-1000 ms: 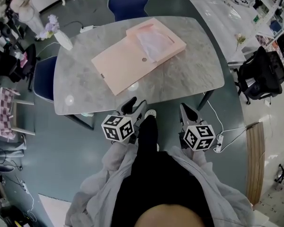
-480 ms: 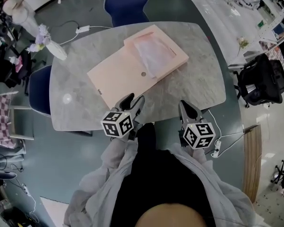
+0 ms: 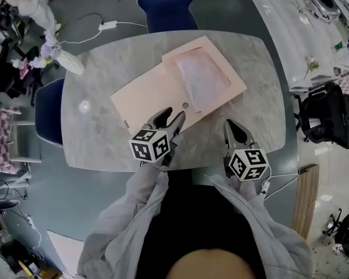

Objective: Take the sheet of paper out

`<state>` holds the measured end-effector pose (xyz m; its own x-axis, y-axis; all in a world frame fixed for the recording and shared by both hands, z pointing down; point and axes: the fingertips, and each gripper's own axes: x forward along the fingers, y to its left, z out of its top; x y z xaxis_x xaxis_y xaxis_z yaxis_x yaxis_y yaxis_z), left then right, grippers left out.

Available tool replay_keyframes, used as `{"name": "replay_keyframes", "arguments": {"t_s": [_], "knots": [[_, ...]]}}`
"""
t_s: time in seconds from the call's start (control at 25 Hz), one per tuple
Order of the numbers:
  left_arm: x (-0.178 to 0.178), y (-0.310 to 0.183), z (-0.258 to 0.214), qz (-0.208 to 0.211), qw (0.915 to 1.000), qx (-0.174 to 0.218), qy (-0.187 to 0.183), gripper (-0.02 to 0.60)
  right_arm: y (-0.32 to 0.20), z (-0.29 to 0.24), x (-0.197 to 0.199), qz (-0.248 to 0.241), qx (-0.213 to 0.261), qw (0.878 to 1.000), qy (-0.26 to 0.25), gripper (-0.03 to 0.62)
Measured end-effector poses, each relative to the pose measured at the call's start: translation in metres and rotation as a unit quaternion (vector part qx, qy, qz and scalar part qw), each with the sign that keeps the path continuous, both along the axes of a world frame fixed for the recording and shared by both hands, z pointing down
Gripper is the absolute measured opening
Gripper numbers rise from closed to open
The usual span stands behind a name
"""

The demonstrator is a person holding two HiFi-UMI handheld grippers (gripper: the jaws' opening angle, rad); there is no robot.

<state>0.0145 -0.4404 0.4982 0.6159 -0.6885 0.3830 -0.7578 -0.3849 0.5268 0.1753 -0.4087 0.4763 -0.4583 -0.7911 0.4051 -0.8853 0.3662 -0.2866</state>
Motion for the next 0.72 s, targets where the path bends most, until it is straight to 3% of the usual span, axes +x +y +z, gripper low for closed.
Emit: {"name": "replay_keyframes", "arguments": {"t_s": [0.32, 0.72], "knots": [[0.006, -0.065, 0.025, -0.014, 0.9997, -0.02, -0.004, 0.195, -0.055, 0.017, -0.004, 0.002, -0.013, 1.0, 0.005, 0.009], [0.013, -0.146, 0.069, -0.073, 0.995, -0.064, -0.024, 0.195, -0.093, 0.031, -0.003, 0.013, -0.031, 0.999, -0.01, 0.008]]}}
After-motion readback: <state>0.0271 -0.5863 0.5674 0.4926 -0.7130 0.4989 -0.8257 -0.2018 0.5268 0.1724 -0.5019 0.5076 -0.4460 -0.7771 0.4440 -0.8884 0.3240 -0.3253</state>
